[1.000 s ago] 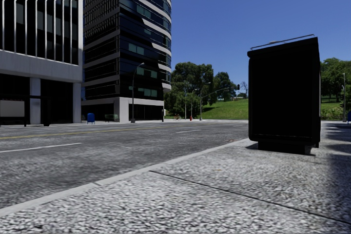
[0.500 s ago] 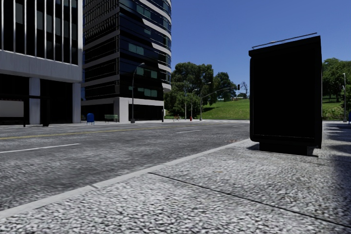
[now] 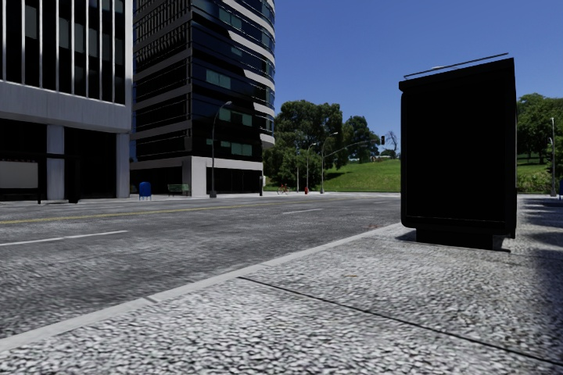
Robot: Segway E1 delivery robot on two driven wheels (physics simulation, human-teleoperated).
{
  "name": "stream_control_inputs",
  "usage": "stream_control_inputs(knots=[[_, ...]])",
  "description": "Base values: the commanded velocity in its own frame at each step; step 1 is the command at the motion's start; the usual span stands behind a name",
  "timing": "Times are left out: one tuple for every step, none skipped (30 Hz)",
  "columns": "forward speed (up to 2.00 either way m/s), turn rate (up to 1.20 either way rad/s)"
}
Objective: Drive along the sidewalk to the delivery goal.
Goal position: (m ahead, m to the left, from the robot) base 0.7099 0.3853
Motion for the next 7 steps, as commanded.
stream_control_inputs(knots=[[0.00, 0.00], [0.00, 0.00], [0.00, 0.00], [0.00, 0.00], [0.00, 0.00], [0.00, 0.00], [0.00, 0.00]])
